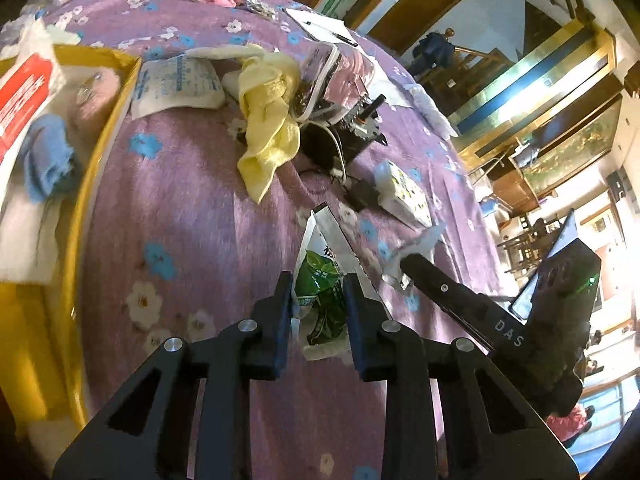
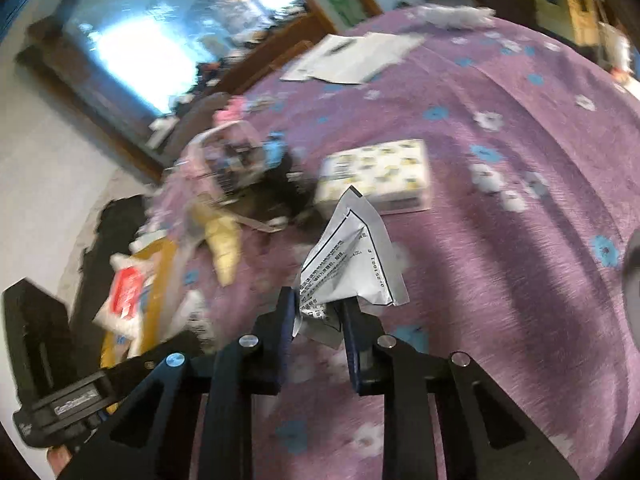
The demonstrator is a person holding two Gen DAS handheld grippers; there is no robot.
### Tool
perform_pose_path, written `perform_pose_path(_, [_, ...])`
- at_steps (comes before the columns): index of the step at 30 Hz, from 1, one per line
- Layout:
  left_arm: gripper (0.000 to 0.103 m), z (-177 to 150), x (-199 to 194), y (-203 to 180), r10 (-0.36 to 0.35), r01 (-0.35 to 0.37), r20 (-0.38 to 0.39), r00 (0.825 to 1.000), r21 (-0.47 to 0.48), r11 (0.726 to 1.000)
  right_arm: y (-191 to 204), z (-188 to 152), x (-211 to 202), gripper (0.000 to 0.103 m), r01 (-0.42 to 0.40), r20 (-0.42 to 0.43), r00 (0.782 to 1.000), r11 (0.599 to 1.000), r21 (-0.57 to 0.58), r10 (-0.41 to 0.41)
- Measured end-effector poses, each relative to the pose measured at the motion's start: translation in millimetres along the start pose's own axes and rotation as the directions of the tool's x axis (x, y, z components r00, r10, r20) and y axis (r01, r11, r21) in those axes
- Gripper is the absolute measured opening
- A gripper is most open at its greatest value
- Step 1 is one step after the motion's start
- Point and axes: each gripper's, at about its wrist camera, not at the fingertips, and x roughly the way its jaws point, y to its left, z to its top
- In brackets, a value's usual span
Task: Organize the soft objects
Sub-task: 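Release the clear packet and white sachet into the tray with both grippers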
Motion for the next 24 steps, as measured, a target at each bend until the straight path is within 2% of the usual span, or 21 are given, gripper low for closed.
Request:
perform_pose_path(6, [0.024, -17, -51, 14, -0.065, 0.066, 0.024, 0.998, -0.028, 0.997, 46, -15, -2, 0.022, -0.153, -0.052, 0.988, 0.978, -0.144, 0.147])
perform_pose_path(10, [0.024, -23, -100, 39, -0.021, 0.026, 0.091, 0.996, -0.055, 0.998, 84, -23, -2, 0.022, -0.235, -0.080, 0.972, 0.938, -0.256, 0.221])
perform_pose_path(12, [0.024, -26, -122, 53, 0.028, -0.019, 0.129, 0.991, -0.067, 0.998, 103, -28, 3, 0.022, -0.278, -0.114, 0.960, 0.914, -0.295, 0.255])
perform_pose_path(13, [0.024, -28, -132, 61, 0.064, -0.053, 0.143, 0.988, -0.079, 0.995, 111, -31, 7, 0.022, -0.292, -0.132, 0.956, 0.907, -0.304, 0.263])
perform_pose_path(18, [0.024, -36, -164, 104, 0.149, -0.124, 0.180, 0.972, -0.141, 0.982, 157, -47, 31, 0.022, -0.344, -0.218, 0.936, 0.854, -0.392, 0.277])
perform_pose_path(21, [0.024, -35, -171, 127, 0.186, -0.152, 0.188, 0.964, -0.178, 0.972, 179, -53, 52, 0.022, -0.355, -0.259, 0.929, 0.829, -0.432, 0.263])
perform_pose_path(24, [0.024, -35, -171, 142, 0.195, -0.159, 0.178, 0.964, -0.198, 0.967, 194, -57, 71, 0.022, -0.350, -0.288, 0.928, 0.820, -0.454, 0.237])
